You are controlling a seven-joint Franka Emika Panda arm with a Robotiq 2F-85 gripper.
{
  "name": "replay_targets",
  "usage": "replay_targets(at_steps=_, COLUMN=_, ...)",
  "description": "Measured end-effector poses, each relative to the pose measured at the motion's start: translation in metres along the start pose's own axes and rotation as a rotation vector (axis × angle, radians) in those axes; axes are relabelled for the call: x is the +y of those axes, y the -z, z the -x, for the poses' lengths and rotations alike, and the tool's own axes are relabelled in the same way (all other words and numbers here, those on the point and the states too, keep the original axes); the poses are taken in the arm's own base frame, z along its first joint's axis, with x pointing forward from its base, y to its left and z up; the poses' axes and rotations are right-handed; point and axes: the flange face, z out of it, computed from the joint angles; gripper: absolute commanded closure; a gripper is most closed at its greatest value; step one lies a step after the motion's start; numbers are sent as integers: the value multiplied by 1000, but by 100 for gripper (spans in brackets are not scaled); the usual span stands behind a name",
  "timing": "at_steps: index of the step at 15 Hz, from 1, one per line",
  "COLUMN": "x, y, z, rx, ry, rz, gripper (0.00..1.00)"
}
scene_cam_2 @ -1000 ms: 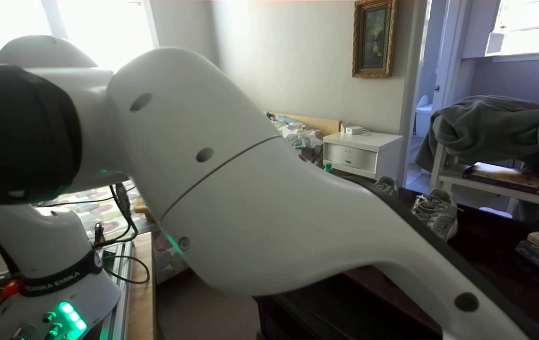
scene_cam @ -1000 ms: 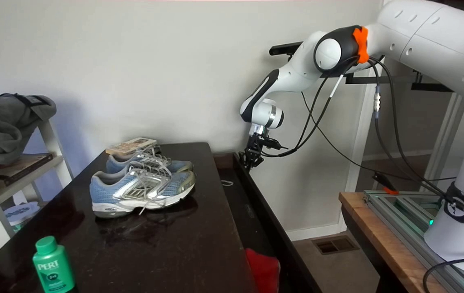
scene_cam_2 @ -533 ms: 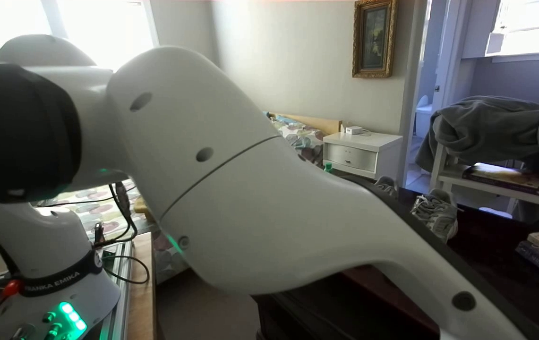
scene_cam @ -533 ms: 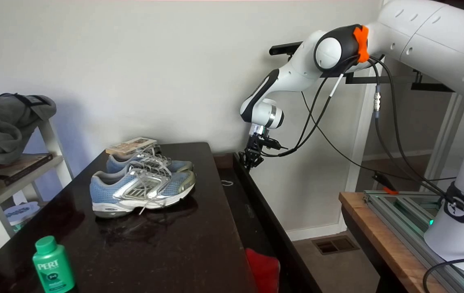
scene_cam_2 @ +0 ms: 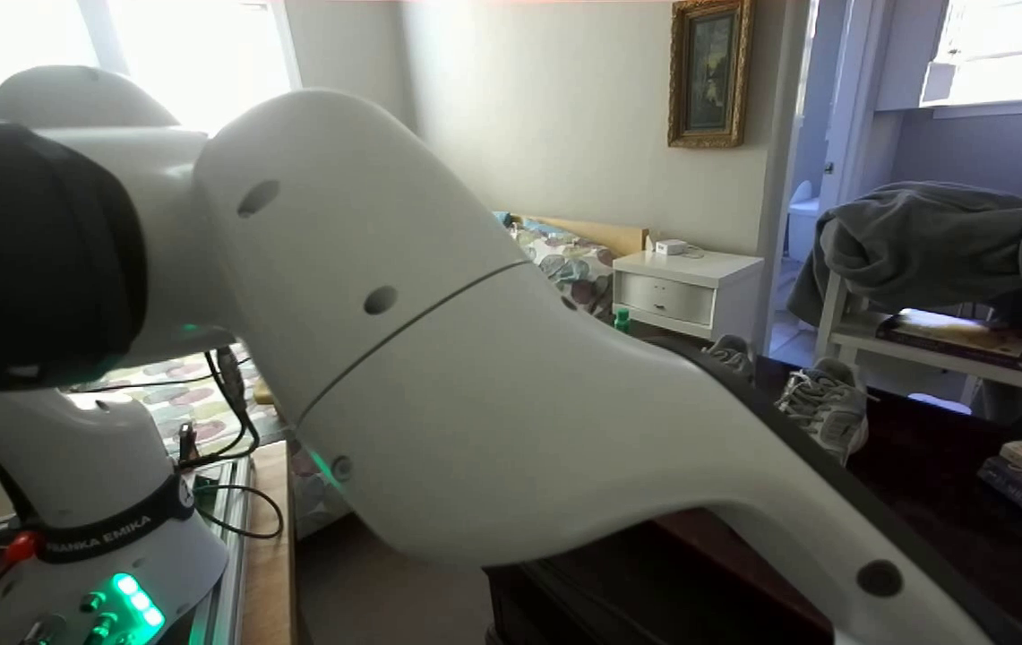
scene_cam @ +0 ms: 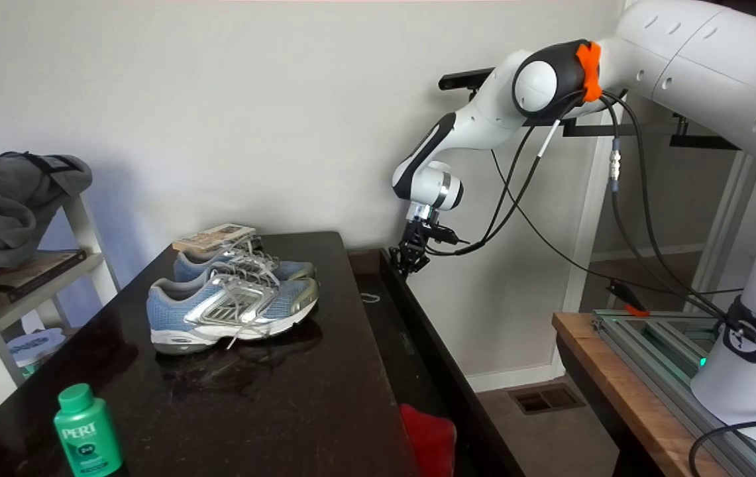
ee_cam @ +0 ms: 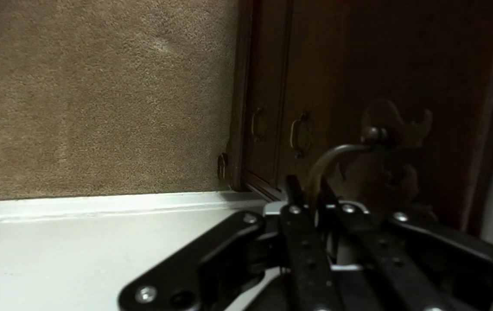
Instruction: Open the drawer
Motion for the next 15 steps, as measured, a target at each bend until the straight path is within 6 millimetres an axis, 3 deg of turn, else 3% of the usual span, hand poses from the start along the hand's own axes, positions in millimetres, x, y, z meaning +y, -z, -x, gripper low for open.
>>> replay_targets(at_steps=14, x=9, y=-5, z=-1, rx=5, ry=71, rz=-56, gripper=98)
replay_targets(at_steps=15, x=9, y=-5, z=-1, rx=5, ry=73, rz=-59, gripper=66)
